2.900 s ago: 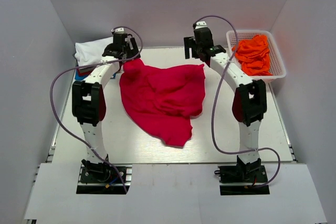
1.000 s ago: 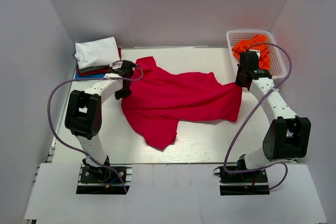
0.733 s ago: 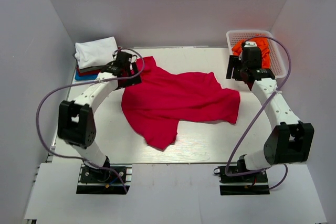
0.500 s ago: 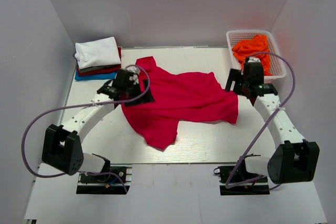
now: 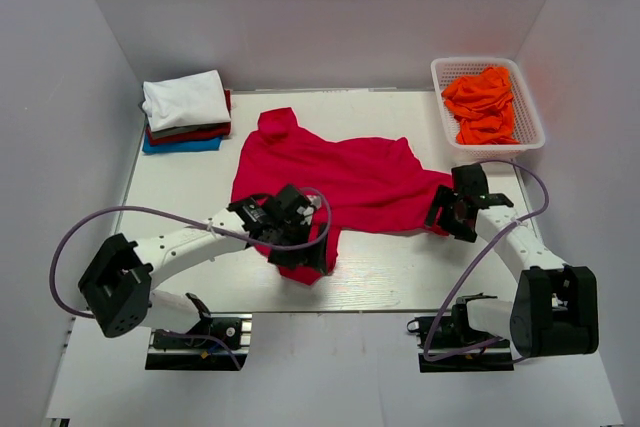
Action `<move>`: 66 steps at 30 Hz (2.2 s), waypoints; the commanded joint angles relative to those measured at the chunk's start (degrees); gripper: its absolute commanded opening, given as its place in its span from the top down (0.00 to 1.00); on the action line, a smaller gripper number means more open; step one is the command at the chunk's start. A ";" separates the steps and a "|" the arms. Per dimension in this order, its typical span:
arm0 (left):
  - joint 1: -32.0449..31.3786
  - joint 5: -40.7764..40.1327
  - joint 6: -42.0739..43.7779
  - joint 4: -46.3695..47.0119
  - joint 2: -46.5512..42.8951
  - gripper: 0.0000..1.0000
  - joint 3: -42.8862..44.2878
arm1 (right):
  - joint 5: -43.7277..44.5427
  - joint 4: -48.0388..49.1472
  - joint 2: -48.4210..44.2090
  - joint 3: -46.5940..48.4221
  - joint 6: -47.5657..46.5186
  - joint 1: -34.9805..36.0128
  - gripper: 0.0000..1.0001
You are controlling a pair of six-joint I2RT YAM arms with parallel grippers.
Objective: Fold and stack the t-shirts
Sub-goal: Flatten out the tshirt
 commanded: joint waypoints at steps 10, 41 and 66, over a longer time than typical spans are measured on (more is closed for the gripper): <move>-10.19 -13.67 -4.18 -5.24 14.14 0.05 2.89 | -0.66 6.24 4.39 -1.74 2.85 -1.49 0.24; -8.71 -66.41 -6.83 -19.50 -6.46 1.00 33.74 | -1.38 -6.23 -7.90 31.19 -6.38 -1.32 1.00; -8.71 -26.53 25.09 14.62 -33.63 1.00 62.39 | -10.23 -14.23 -22.04 77.27 -12.80 -1.23 1.00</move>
